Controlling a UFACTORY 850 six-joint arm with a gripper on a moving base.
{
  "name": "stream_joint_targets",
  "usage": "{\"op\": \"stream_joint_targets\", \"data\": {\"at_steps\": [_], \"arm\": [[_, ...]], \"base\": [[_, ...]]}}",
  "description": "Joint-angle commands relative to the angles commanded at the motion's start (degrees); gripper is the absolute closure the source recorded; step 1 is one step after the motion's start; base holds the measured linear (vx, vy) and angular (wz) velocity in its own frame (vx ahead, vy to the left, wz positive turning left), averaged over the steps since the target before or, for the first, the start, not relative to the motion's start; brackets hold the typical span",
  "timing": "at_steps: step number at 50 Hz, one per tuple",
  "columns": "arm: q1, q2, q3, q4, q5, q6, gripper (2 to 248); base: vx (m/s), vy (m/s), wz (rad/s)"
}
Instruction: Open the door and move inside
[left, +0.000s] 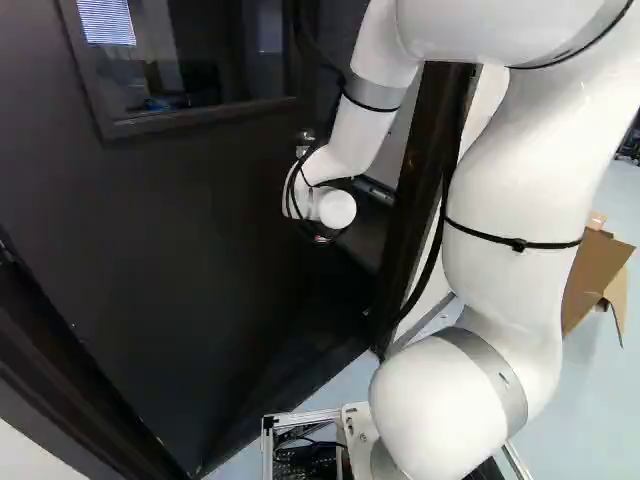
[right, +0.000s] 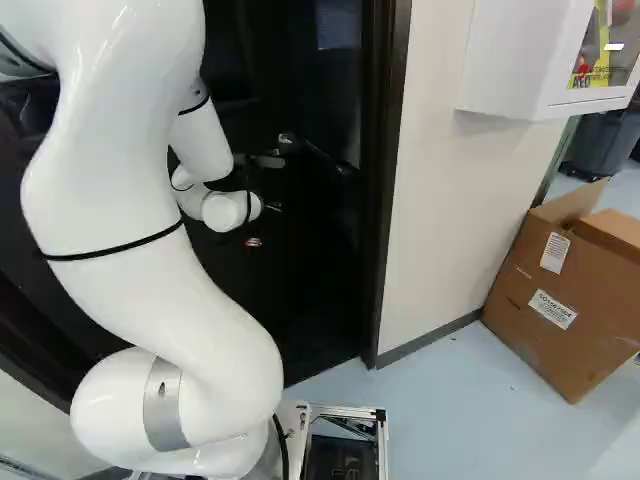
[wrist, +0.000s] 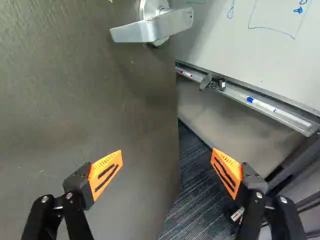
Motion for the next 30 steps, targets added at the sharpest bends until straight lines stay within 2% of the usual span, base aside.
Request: {"op": "stream_joint_targets", "data": {"at_steps": [30], "arm": [[5.1, -2.0, -2.4, 6.6, 0.0, 0.0, 3]], "base": [[0.000, 0.000, 0.000]]}}
